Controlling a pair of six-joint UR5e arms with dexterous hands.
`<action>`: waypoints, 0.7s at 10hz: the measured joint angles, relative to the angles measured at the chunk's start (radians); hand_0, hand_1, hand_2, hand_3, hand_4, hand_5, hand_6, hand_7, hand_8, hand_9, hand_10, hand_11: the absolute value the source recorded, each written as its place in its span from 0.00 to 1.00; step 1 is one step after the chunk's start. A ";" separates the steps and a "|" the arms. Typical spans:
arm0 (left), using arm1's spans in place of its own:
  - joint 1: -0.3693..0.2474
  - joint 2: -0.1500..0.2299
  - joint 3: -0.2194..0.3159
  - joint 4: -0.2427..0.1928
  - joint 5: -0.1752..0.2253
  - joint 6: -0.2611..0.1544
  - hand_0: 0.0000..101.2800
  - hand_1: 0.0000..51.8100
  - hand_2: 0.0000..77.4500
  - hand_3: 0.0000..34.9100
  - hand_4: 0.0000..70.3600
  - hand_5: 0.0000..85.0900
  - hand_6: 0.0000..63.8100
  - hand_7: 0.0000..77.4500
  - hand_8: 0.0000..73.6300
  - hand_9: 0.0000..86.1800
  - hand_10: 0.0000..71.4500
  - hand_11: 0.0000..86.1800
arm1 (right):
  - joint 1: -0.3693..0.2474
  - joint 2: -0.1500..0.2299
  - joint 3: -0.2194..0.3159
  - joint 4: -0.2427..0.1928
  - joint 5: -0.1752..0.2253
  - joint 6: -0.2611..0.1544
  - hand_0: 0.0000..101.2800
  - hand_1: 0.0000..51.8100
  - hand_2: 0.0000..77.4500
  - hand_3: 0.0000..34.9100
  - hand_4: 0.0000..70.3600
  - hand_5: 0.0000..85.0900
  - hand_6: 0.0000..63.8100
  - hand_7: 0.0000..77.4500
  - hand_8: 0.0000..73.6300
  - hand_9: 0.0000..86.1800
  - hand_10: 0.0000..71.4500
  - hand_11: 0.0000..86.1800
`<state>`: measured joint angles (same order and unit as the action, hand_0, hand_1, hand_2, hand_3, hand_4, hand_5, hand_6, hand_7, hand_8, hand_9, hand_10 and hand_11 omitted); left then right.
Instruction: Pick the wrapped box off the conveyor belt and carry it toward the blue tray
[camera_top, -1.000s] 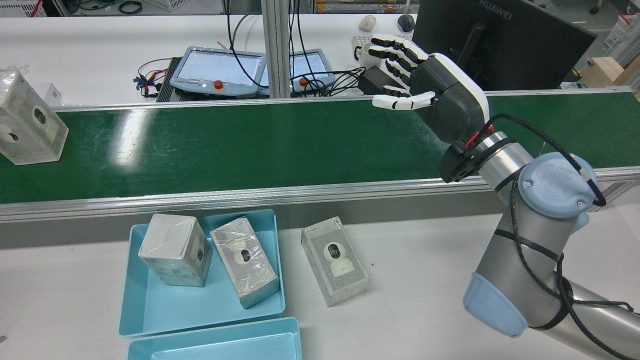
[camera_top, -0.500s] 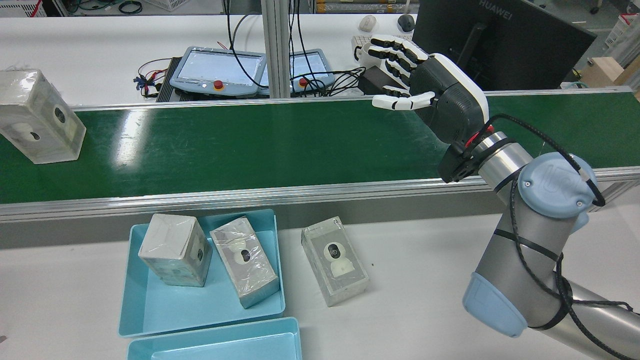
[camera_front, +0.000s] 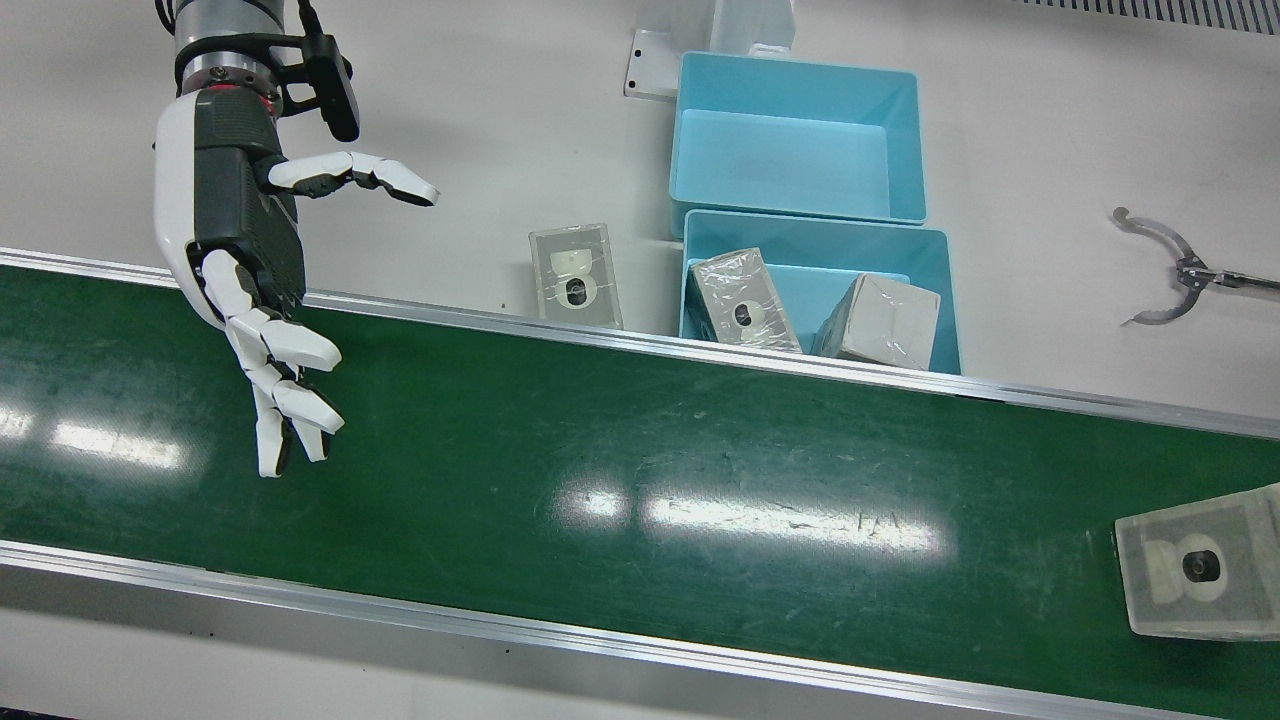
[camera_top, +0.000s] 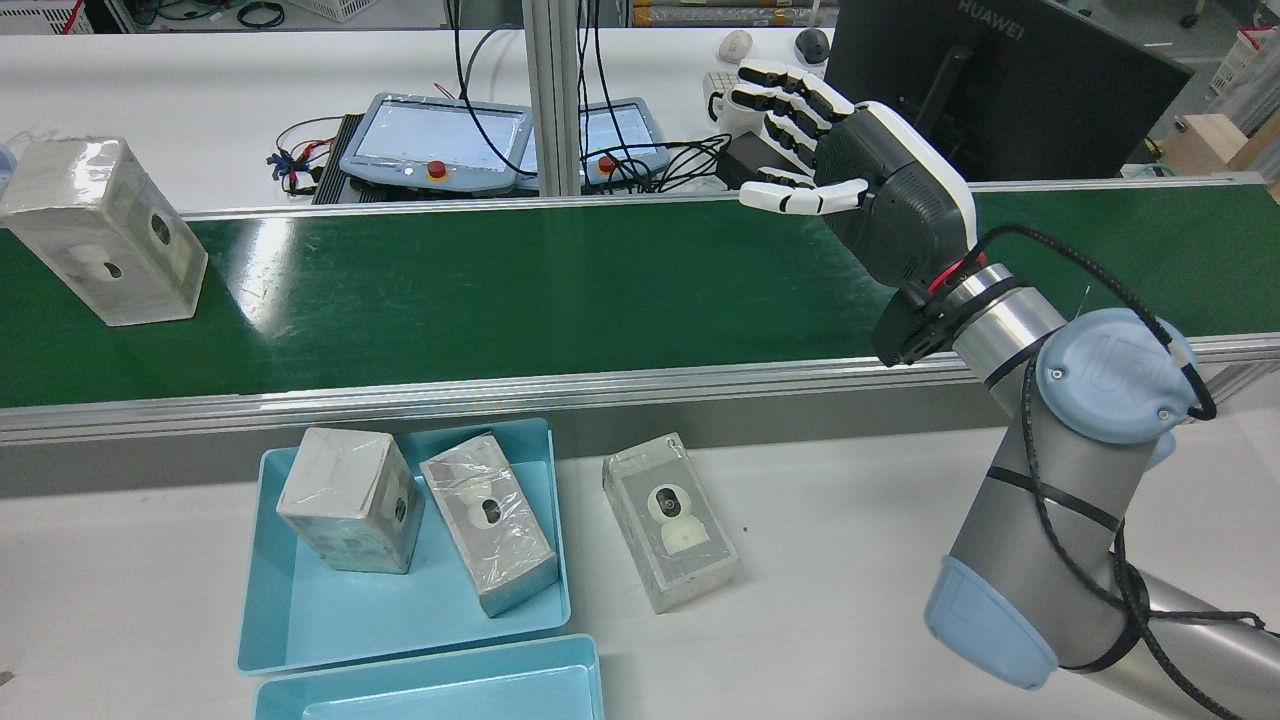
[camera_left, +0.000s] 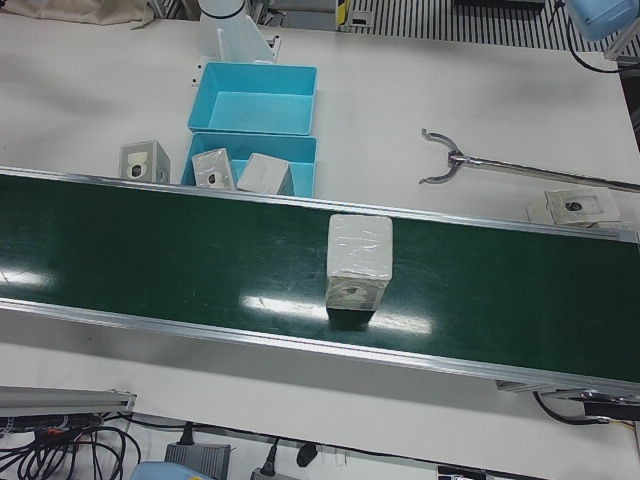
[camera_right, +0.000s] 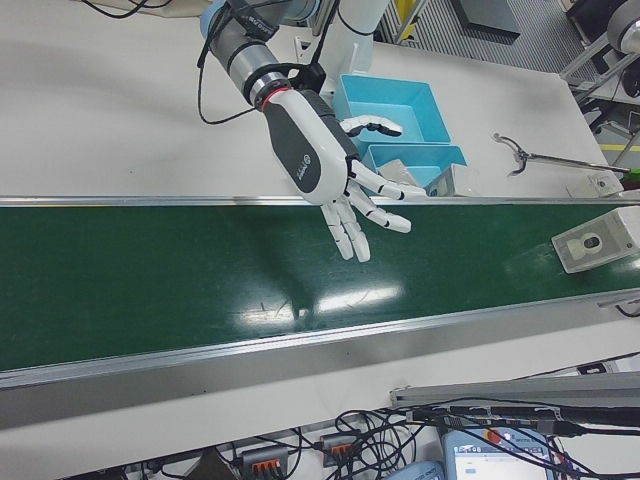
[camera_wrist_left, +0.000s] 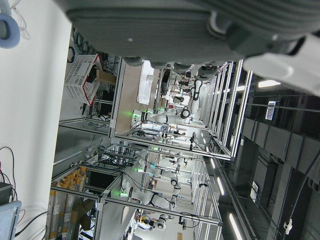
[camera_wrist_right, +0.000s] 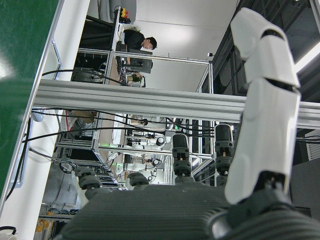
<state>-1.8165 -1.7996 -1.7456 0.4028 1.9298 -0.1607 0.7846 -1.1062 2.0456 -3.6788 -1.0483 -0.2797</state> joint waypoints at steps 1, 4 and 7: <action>0.000 0.000 0.000 0.000 0.000 0.000 0.00 0.00 0.01 0.00 0.00 0.01 0.01 0.01 0.01 0.00 0.01 0.00 | -0.007 0.001 -0.005 0.001 0.011 0.006 0.45 0.28 0.31 0.86 0.19 0.25 0.00 0.26 0.00 0.03 0.06 0.08; 0.000 0.000 0.000 0.000 0.000 0.000 0.00 0.00 0.01 0.00 0.00 0.01 0.00 0.01 0.01 0.00 0.01 0.00 | -0.011 0.012 -0.029 0.008 0.025 0.011 0.45 0.28 0.31 0.86 0.19 0.25 0.00 0.26 0.00 0.03 0.06 0.09; 0.000 0.000 0.000 0.000 0.000 0.000 0.00 0.00 0.01 0.00 0.00 0.01 0.00 0.01 0.00 0.01 0.01 0.00 | -0.018 0.040 -0.059 0.007 0.014 0.002 0.45 0.22 0.22 0.86 0.21 0.26 0.00 0.25 0.00 0.03 0.05 0.07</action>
<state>-1.8165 -1.7996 -1.7456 0.4028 1.9298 -0.1607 0.7670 -1.0662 1.9868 -3.6716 -1.0342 -0.2773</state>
